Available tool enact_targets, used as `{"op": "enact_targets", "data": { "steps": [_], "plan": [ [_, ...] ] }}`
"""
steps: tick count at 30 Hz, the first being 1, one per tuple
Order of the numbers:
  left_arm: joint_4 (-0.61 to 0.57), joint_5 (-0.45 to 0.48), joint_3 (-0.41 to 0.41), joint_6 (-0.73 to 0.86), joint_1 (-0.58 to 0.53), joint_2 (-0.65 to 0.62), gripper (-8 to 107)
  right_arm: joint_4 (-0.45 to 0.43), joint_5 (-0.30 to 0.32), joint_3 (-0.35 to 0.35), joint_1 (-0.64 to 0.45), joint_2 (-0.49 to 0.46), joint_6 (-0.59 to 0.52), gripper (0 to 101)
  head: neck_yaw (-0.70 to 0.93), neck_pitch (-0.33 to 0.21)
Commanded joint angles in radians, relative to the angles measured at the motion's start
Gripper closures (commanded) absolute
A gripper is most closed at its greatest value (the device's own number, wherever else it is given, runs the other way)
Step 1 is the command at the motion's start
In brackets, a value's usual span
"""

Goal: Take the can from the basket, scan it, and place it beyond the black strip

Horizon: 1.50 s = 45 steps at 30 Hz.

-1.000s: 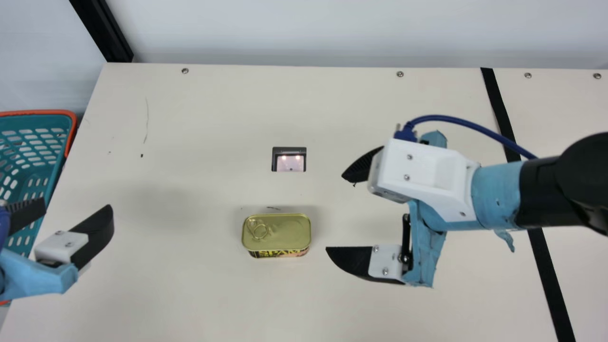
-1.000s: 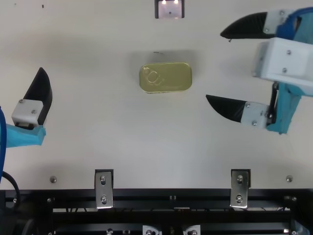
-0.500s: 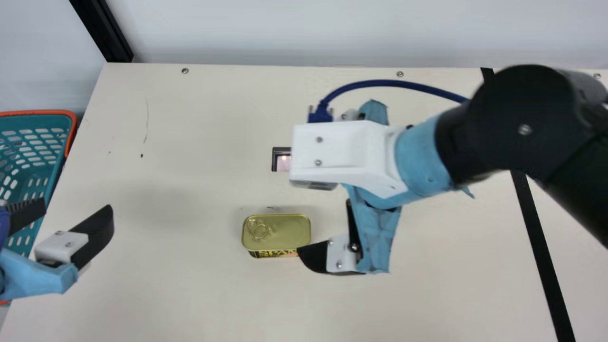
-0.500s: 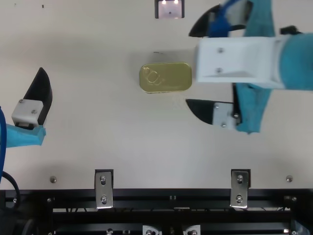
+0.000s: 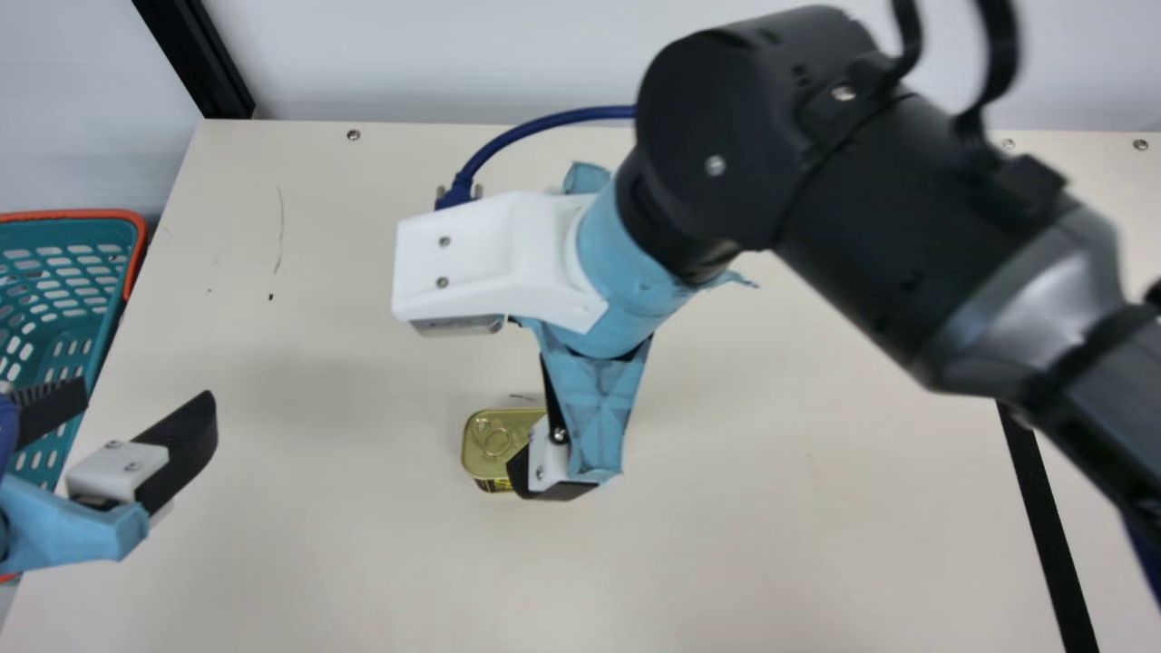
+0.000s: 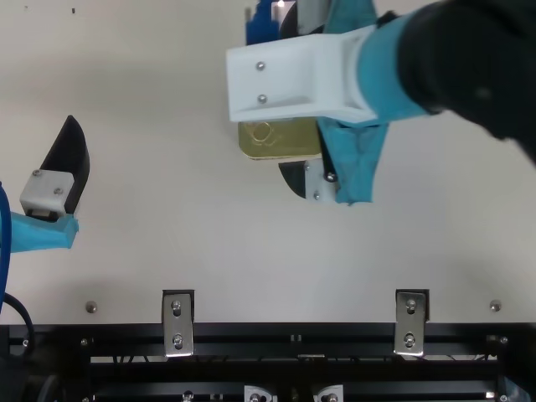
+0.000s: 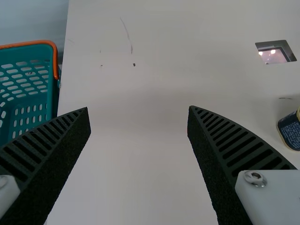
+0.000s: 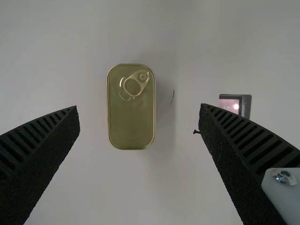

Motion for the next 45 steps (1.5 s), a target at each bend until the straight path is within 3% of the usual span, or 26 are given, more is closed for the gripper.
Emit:
{"op": "enact_targets", "data": {
  "steps": [1, 30, 45],
  "plan": [
    [0.000, 0.000, 0.000, 0.000, 0.000, 0.000, 9, -0.004, 0.000, 0.000, 0.004, 0.017, 0.006, 0, -0.001, -0.005],
    [0.000, 0.000, 0.000, 0.000, 0.000, 0.000, 9, -0.024, 0.000, -0.004, 0.038, 0.156, 0.071, 0, -0.001, -0.005],
    [0.000, 0.000, 0.000, 0.000, 0.000, 0.000, 9, -0.046, 0.000, -0.043, 0.027, 0.230, 0.098, 0, -0.001, -0.005]
  ]
}}
